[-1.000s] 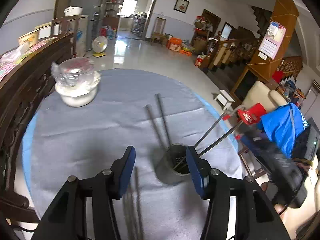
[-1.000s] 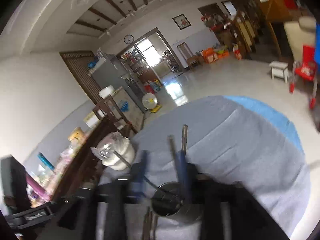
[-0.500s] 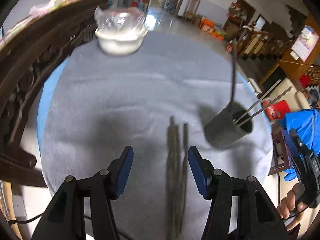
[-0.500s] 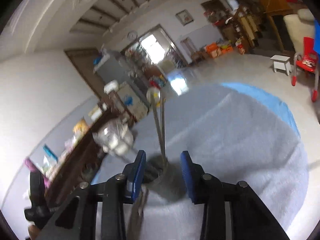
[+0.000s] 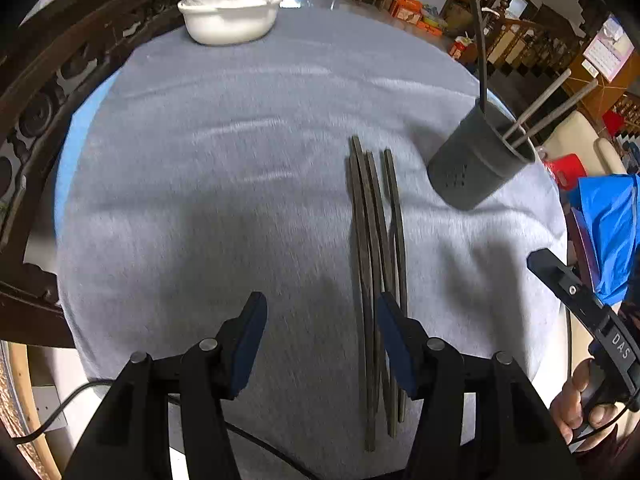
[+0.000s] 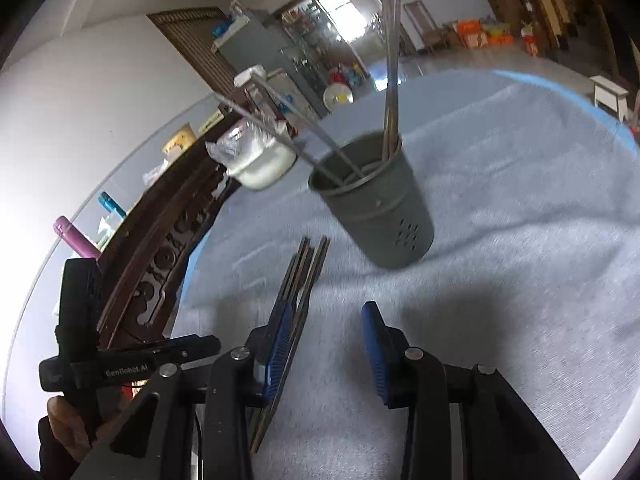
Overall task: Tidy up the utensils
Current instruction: 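Move both open tools back over the row of dark utensils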
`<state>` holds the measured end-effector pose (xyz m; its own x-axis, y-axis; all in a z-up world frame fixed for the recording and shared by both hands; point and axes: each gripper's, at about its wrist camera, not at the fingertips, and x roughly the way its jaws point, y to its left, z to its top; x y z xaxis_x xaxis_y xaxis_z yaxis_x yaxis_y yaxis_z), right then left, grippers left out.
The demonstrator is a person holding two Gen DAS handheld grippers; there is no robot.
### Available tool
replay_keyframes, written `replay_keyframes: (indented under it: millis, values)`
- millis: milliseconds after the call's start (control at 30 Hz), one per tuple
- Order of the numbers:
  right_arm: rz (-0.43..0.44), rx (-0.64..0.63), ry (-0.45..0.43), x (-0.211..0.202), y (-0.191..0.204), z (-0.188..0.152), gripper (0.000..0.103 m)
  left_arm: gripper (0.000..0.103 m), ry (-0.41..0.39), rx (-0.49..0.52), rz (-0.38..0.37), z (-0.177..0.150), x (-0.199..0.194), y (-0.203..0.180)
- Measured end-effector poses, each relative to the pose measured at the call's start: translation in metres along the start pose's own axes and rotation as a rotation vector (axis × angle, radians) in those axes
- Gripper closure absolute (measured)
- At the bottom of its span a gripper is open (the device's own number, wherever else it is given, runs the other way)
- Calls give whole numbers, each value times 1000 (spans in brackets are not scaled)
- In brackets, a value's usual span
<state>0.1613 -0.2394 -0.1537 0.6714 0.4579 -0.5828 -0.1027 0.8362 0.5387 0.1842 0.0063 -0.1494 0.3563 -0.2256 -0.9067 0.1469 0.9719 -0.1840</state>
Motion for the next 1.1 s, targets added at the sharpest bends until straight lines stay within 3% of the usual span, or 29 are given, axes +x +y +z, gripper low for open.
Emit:
replay_keyframes:
  millis: [433, 533, 1100]
  values:
    - [-36, 18, 47, 10, -3, -6, 63, 47, 22, 33, -25, -8, 14, -6]
    - [-37, 37, 46, 9, -7, -5, 63, 55, 30, 38, -29, -8, 17, -8]
    - [-36, 100, 73, 15, -17, -13, 63, 55, 67, 24, -40, -4, 37, -15]
